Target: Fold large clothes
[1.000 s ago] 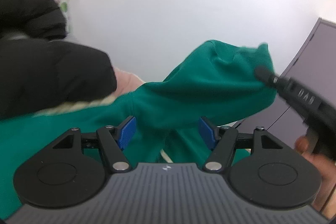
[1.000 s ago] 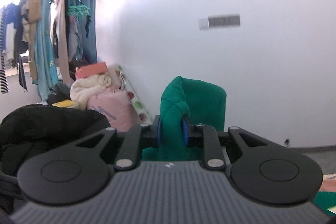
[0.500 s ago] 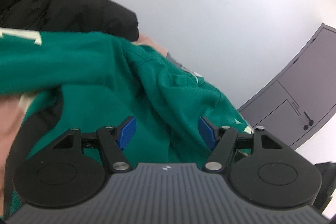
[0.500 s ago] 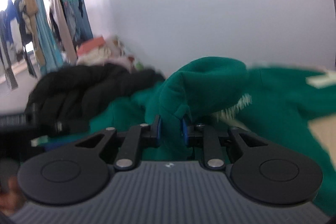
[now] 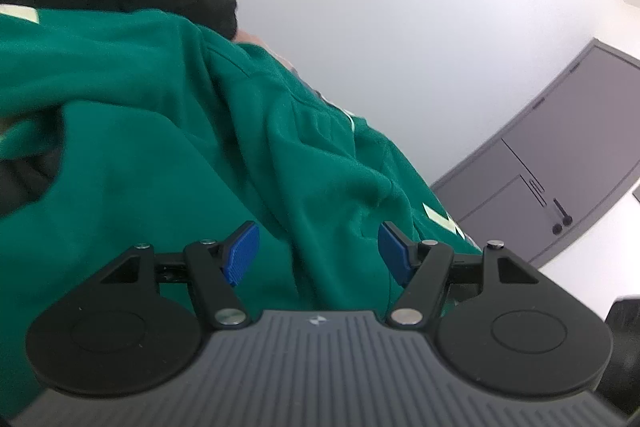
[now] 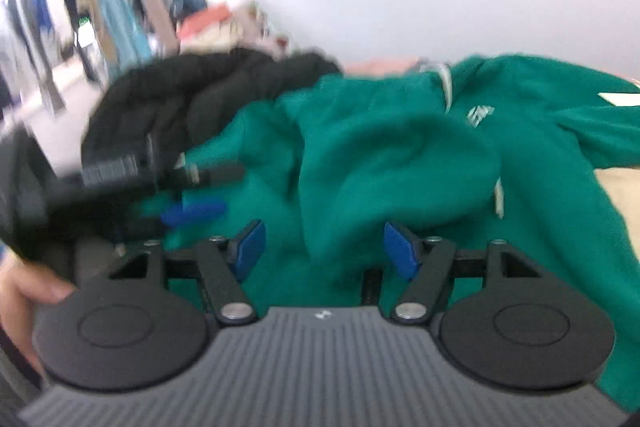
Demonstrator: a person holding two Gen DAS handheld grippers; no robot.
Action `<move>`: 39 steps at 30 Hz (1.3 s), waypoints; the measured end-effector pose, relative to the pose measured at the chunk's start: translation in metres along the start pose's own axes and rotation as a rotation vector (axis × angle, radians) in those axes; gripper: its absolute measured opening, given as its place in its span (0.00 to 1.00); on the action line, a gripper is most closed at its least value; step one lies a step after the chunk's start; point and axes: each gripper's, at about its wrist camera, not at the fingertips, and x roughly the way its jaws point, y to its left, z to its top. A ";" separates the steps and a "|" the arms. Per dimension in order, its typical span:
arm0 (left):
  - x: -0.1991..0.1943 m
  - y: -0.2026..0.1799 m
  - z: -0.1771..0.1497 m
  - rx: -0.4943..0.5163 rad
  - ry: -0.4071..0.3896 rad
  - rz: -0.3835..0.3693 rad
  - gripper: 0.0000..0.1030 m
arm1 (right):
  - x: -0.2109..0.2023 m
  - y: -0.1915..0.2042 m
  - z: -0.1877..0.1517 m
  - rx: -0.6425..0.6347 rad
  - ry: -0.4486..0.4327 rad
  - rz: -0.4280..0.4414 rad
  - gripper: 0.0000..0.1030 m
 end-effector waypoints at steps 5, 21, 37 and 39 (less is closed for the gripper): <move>0.038 0.001 -0.010 0.031 0.060 -0.012 0.69 | 0.017 -0.034 0.021 0.050 -0.080 -0.121 0.66; 0.041 0.009 -0.007 -0.056 0.036 -0.131 0.05 | 0.064 -0.083 0.002 0.265 0.031 0.062 0.08; 0.019 0.022 -0.022 0.096 0.179 0.137 0.06 | 0.075 -0.010 -0.034 0.007 0.250 -0.063 0.08; 0.019 0.018 -0.024 0.116 0.171 0.142 0.06 | 0.077 -0.009 -0.034 -0.010 0.251 -0.073 0.08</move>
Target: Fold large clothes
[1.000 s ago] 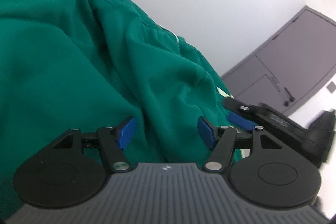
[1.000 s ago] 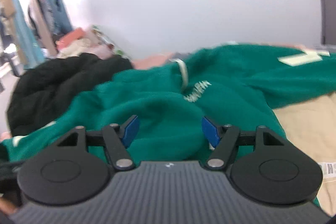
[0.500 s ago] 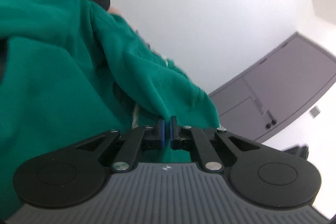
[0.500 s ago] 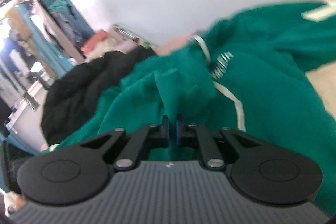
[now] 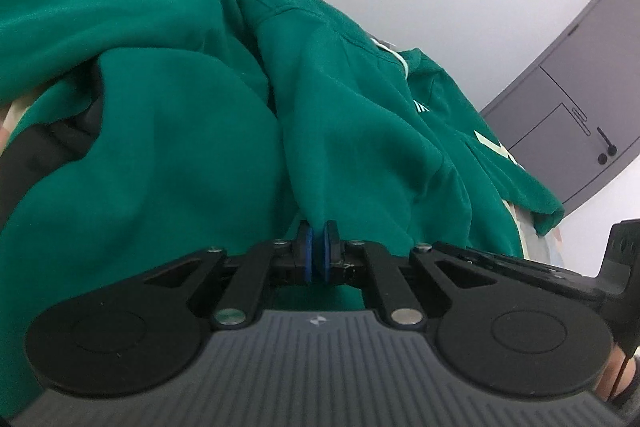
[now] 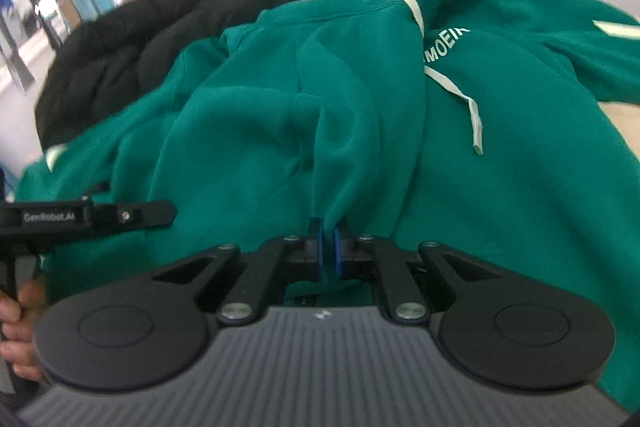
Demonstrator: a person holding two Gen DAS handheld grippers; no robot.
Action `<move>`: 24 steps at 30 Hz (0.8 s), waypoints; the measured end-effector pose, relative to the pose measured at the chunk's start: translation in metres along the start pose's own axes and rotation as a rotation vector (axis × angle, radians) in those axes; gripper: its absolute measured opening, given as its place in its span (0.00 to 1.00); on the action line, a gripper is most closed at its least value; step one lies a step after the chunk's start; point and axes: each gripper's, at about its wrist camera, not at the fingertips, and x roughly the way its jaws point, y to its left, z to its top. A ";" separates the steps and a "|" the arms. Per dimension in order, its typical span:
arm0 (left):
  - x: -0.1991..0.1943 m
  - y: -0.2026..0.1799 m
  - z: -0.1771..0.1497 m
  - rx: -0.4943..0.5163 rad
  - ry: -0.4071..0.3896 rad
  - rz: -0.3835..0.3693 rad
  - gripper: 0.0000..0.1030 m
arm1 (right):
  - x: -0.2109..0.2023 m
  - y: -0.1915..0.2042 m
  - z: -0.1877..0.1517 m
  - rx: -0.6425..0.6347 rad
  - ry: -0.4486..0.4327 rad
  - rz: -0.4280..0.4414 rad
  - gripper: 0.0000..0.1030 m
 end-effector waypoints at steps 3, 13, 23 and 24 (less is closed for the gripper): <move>-0.013 -0.007 -0.001 0.028 -0.036 0.026 0.30 | -0.009 -0.008 0.004 0.064 -0.019 0.005 0.10; -0.044 -0.036 0.007 0.135 -0.266 0.034 0.65 | -0.049 -0.008 0.015 0.075 -0.249 0.021 0.48; 0.014 -0.040 0.005 0.237 -0.127 0.026 0.64 | 0.007 -0.010 0.025 0.087 -0.159 0.039 0.32; 0.019 -0.041 0.004 0.251 -0.113 0.029 0.64 | 0.013 -0.013 0.023 0.101 -0.130 0.037 0.31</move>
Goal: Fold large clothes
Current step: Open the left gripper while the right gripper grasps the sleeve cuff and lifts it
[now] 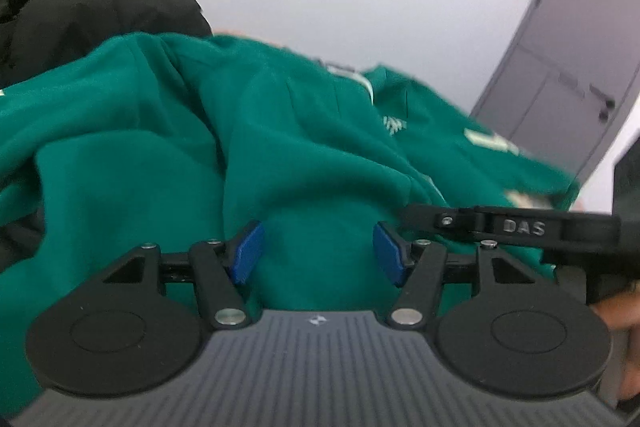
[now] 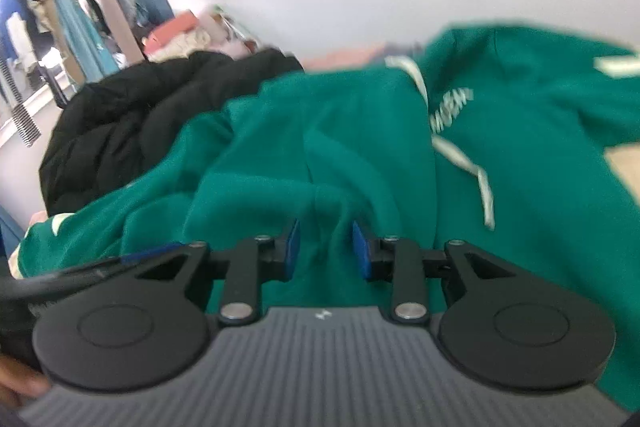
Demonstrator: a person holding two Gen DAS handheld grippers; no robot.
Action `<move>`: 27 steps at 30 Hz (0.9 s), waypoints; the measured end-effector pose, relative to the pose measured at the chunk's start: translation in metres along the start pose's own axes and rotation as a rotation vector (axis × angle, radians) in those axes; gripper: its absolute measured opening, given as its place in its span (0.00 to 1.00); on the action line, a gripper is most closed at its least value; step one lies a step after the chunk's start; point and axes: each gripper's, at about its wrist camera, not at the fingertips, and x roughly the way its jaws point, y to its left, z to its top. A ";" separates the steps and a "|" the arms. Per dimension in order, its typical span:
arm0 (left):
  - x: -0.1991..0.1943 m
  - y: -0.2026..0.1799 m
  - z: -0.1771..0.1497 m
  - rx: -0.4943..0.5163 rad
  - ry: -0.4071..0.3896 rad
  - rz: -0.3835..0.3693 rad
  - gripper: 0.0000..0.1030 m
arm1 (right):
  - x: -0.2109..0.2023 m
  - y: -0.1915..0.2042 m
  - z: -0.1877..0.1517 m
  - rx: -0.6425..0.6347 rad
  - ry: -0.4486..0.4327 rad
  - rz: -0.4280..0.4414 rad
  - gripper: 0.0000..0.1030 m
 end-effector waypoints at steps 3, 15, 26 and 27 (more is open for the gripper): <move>0.011 0.002 -0.003 -0.004 0.063 0.035 0.64 | 0.021 -0.013 -0.010 0.027 0.099 -0.014 0.27; -0.005 0.005 -0.004 -0.025 -0.016 -0.009 0.65 | -0.055 -0.052 0.005 0.267 -0.089 0.062 0.32; -0.033 -0.005 -0.009 -0.060 -0.061 -0.044 0.65 | -0.141 -0.174 0.037 0.591 -0.355 -0.128 0.83; -0.034 -0.005 -0.010 -0.063 -0.065 -0.044 0.65 | -0.144 -0.187 0.037 0.605 -0.373 -0.151 0.84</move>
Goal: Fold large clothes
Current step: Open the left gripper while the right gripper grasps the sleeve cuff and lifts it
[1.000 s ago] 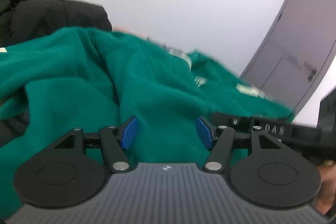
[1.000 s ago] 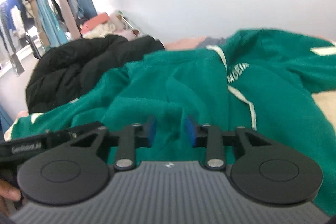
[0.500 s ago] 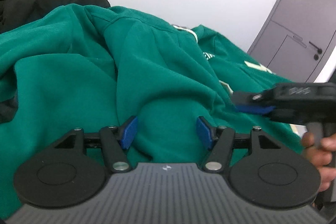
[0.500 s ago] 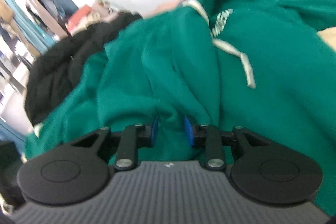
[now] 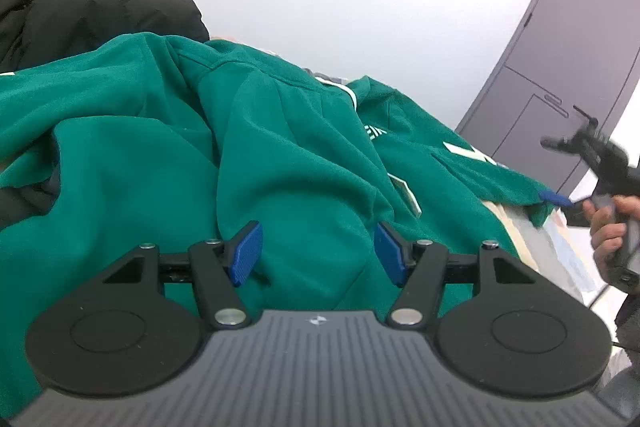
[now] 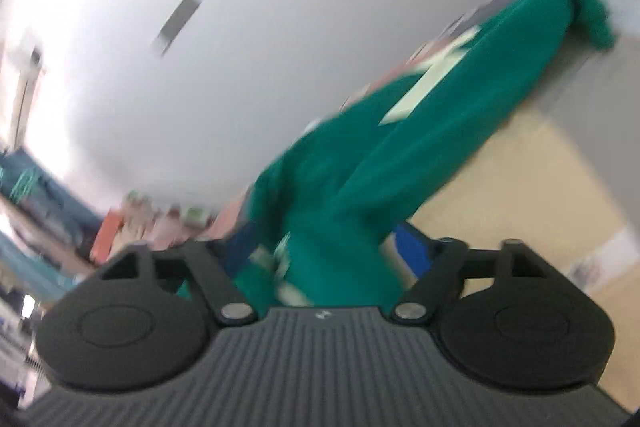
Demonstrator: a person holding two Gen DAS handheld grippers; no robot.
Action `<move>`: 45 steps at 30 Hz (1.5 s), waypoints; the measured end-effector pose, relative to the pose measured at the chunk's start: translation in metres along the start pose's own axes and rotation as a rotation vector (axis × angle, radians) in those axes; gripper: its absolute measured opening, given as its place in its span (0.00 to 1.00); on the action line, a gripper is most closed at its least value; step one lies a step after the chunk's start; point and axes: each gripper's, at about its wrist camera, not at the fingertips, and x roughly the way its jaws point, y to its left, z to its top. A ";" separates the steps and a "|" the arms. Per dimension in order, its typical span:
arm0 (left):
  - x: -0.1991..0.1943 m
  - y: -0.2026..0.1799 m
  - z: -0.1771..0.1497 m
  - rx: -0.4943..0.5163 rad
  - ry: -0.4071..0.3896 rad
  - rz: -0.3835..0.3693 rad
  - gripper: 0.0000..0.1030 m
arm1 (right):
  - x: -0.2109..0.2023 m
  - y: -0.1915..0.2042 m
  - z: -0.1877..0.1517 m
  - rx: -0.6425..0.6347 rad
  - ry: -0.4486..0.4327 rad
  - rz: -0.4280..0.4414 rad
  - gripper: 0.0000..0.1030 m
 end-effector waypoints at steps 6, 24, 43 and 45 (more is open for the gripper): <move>0.001 -0.002 -0.006 0.003 -0.020 0.041 0.65 | 0.020 -0.084 0.049 0.175 -0.107 -0.105 0.85; 0.038 0.000 0.000 -0.061 0.017 0.107 0.65 | 0.081 -0.235 0.164 0.522 -0.384 -0.108 0.84; 0.033 -0.003 0.014 -0.052 0.036 0.206 0.65 | 0.060 -0.159 0.205 -0.022 -0.278 -0.312 0.23; 0.027 0.001 0.019 -0.073 0.042 0.189 0.65 | 0.049 -0.118 0.207 -0.137 -0.298 -0.284 0.23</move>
